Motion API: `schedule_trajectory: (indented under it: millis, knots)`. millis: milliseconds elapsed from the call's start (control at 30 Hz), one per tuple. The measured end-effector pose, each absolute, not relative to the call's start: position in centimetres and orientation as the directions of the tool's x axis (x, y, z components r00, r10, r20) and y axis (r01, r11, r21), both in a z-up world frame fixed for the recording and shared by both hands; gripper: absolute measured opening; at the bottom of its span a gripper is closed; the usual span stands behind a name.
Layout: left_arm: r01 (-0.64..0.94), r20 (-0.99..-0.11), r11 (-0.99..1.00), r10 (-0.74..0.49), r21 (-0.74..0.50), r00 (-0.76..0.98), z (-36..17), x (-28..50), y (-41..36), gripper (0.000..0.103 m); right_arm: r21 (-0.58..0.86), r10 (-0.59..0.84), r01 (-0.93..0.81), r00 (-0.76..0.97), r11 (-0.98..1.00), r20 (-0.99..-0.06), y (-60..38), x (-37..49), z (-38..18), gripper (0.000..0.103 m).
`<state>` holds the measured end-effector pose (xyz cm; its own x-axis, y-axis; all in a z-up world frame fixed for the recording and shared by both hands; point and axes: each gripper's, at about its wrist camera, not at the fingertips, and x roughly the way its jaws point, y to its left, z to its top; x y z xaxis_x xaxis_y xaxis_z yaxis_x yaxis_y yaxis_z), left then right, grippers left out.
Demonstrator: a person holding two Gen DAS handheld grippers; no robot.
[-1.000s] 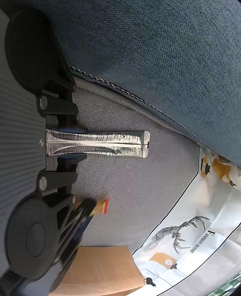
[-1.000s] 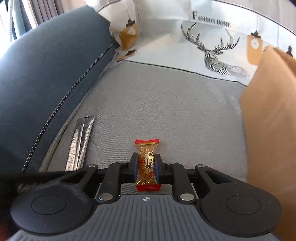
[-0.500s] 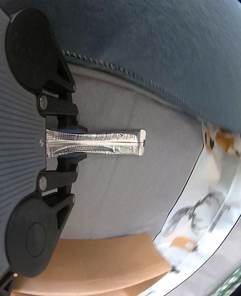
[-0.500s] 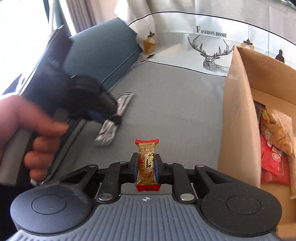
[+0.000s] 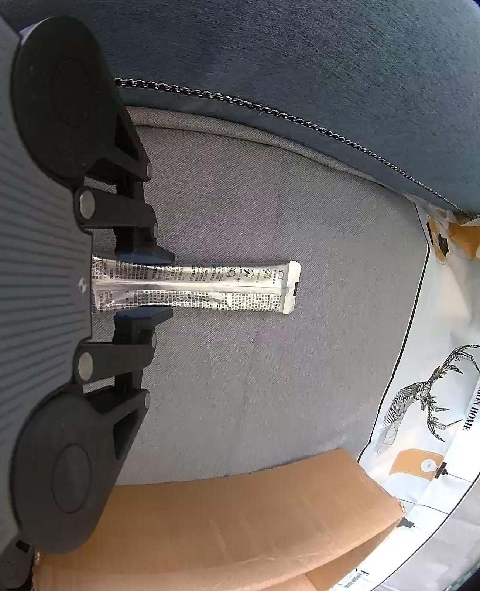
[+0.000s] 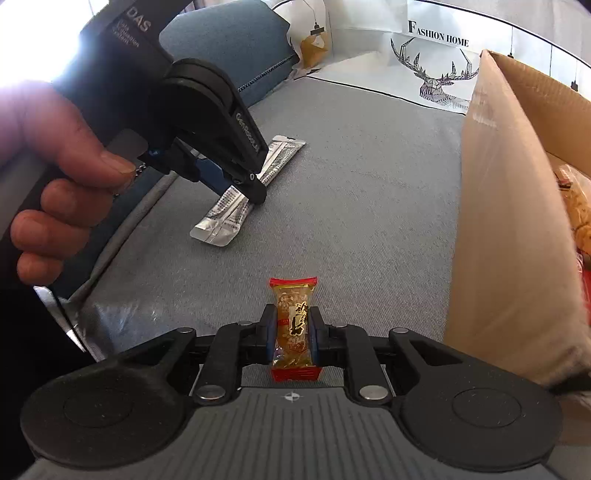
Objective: Organize snacks
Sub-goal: 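Carry the candy with the right gripper while the left carries the stick pack over the box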
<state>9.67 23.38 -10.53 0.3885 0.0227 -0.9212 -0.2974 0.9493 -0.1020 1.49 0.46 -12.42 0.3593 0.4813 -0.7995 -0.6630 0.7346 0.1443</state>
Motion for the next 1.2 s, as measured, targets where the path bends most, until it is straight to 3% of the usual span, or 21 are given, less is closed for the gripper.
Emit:
schedule_trajectory:
  millis: [233, 500, 600, 833, 933, 967, 1200]
  knots:
    - [-0.302, -0.918, 0.952, 0.078, -0.046, 0.389, -10.7, 10.6, 22.6, 0.031, 0.154, 0.454, -0.621, 0.359, 0.768, -0.816, 0.9, 1.9, -13.4, 0.02]
    - [-0.293, -0.914, 0.956, 0.11, -0.01, 0.391, -10.8, 11.0, 22.0, 0.041, 0.163, 0.456, -0.617, 0.353, 0.77, -0.817, 0.8, 1.6, -13.3, 0.04]
    - [-0.286, -0.912, 0.958, 0.125, 0.008, 0.392, -10.8, 11.1, 21.8, 0.041, 0.154, 0.451, -0.623, 0.353, 0.767, -0.82, 0.9, 1.5, -13.2, 0.04]
    - [-0.268, -0.907, 0.962, 0.15, 0.043, 0.394, -10.8, 11.2, 21.3, 0.041, 0.104, 0.437, -0.658, 0.364, 0.745, -0.822, 1.5, 0.9, -13.2, 0.04]
    - [-0.264, -0.906, 0.963, 0.154, 0.049, 0.394, -10.8, 11.3, 21.1, 0.041, 0.083, 0.434, -0.674, 0.372, 0.734, -0.82, 1.7, 0.6, -13.2, 0.031]
    - [-0.263, -0.906, 0.963, 0.155, 0.05, 0.394, -10.8, 11.3, 21.0, 0.041, 0.078, 0.434, -0.676, 0.376, 0.733, -0.819, 1.7, 0.6, -13.2, 0.023]
    - [-0.252, -0.905, 0.966, 0.157, 0.057, 0.396, -10.8, 11.3, 20.8, 0.04, 0.078, 0.443, -0.682, 0.381, 0.728, -0.812, 1.6, 0.4, -13.0, 0.019]
